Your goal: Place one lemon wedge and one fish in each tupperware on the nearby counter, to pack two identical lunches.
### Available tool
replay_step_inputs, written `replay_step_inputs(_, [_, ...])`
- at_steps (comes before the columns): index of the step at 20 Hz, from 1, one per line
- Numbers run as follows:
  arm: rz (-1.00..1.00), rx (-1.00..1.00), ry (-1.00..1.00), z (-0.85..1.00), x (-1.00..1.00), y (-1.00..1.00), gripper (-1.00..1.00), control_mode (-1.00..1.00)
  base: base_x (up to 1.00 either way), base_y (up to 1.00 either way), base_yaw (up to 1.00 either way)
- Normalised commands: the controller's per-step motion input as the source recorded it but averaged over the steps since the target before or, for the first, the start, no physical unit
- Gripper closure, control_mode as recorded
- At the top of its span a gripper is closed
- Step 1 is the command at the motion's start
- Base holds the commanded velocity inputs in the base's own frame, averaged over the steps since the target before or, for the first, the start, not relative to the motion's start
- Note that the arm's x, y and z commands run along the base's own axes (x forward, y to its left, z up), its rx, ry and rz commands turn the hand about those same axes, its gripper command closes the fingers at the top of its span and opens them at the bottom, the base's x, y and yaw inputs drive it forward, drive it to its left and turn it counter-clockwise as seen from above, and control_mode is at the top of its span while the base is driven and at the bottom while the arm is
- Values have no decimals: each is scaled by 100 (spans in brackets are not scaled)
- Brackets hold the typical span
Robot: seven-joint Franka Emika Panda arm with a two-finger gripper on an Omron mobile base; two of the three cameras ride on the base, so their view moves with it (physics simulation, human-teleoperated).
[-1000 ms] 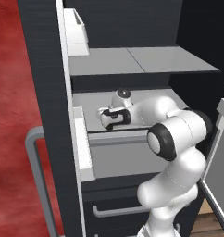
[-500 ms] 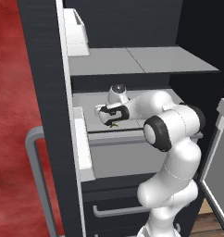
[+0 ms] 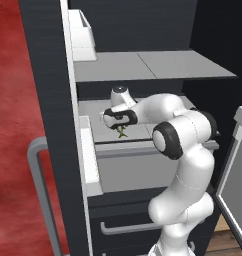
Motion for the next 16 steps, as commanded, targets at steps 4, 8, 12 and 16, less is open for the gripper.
replay_step_inputs(4, [-2, -2, 6, -94, -75, 0, -100, -100, 0, 0, 0])
replay_step_inputs(8, [-1, 0, 1, -98, -96, 0, -100, -100, 0, 0, 0])
replay_step_inputs(12, [0, 0, 0, -100, -97, 0, -100, -100, 0, 0, 0])
replay_step_inputs(16, [0, 0, 0, -89, -29, 0, -100, -100, 0, 0, 0])
